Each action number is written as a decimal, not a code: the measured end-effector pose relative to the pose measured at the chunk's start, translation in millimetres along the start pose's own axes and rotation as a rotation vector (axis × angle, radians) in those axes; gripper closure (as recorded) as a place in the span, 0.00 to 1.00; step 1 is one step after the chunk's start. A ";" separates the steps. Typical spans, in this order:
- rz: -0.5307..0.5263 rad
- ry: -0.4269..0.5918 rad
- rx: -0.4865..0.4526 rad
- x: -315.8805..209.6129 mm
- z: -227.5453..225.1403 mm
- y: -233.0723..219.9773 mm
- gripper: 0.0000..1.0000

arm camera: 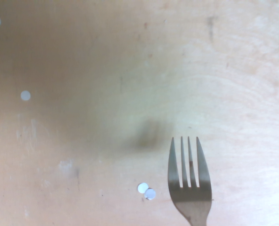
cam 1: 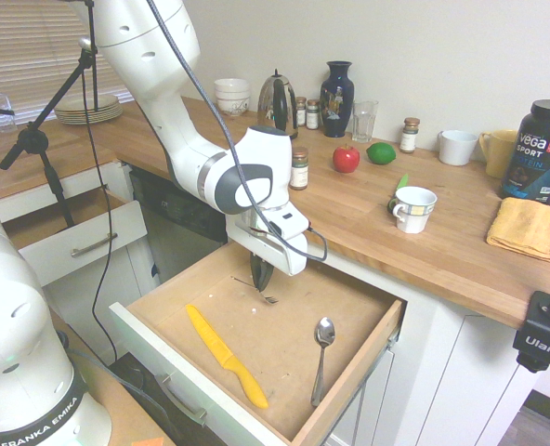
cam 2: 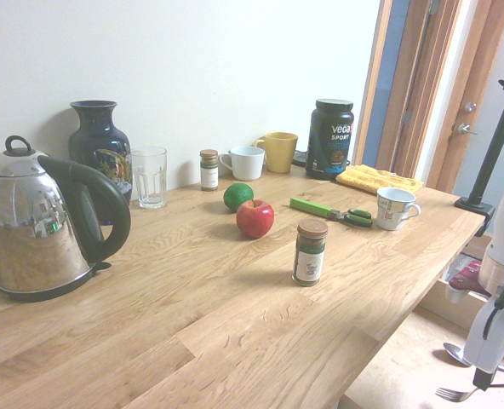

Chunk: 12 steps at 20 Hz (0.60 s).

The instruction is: Put fork in the drawer

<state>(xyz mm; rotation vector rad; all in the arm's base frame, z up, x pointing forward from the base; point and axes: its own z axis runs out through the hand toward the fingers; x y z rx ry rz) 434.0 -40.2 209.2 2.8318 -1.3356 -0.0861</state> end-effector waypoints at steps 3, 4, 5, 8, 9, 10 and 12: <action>-0.006 -0.001 -0.003 -1.1 6.1 -0.8 1.00; -0.007 -0.001 -0.004 -1.3 8.3 -0.8 1.00; -0.008 -0.002 -0.005 -1.3 10.8 -0.6 1.00; -0.008 -0.004 -0.011 -0.4 21.8 1.5 1.00; -0.008 -0.005 -0.013 0.4 26.7 2.8 1.00; -0.008 -0.005 -0.015 1.2 31.6 4.4 1.00; -0.006 -0.007 -0.020 2.1 40.4 6.9 1.00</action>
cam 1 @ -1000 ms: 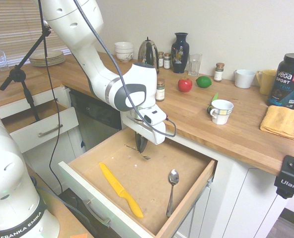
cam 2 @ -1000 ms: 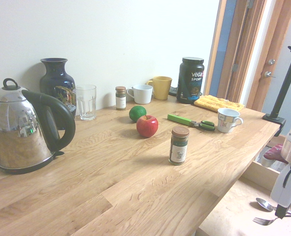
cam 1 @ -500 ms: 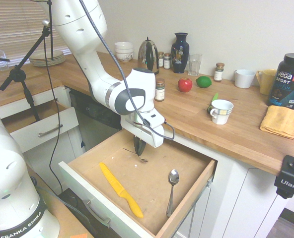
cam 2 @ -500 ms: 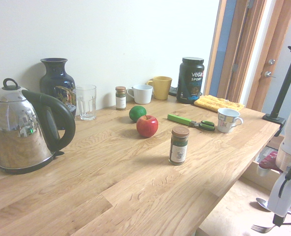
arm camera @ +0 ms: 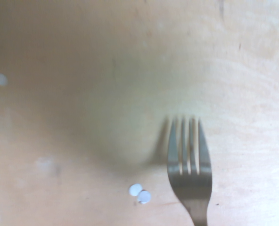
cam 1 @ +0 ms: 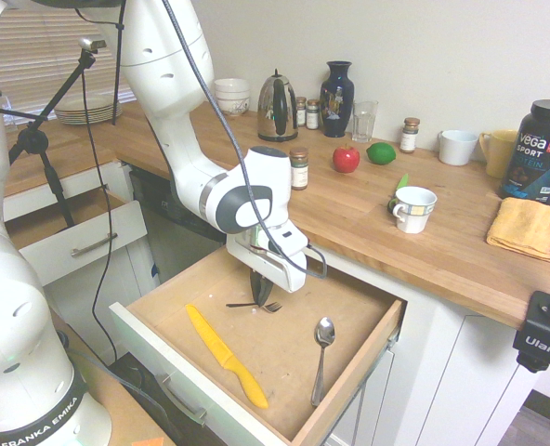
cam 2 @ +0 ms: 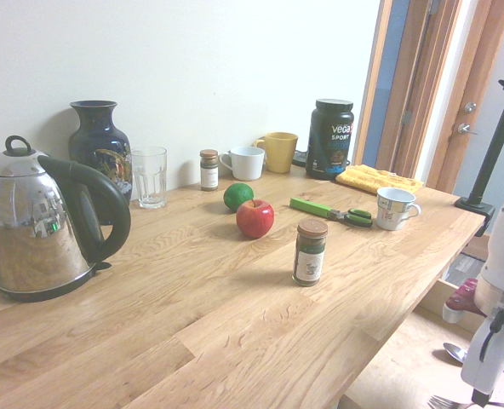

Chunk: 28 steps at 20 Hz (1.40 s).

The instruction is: Put fork in the drawer

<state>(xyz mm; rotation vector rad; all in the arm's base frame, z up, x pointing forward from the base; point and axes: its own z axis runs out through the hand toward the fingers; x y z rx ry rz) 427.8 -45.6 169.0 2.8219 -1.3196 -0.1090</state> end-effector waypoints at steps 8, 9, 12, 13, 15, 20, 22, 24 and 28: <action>-0.002 -0.006 0.001 -3.7 6.0 -2.6 0.00; -0.004 -0.006 0.001 -4.3 6.0 -3.2 0.00; -0.003 -0.006 0.001 -4.4 6.0 -3.3 0.00; -0.002 -0.006 0.001 -3.9 6.0 -2.7 0.00; 0.002 -0.007 -0.001 -3.7 6.8 -0.7 0.00; 0.006 -0.010 -0.001 -6.0 9.4 3.3 0.00; 0.007 -0.004 0.003 -6.4 8.1 4.2 0.00; 0.009 -0.002 0.007 -7.7 5.5 6.7 0.00; 0.011 0.014 0.021 -9.1 -6.6 11.8 0.00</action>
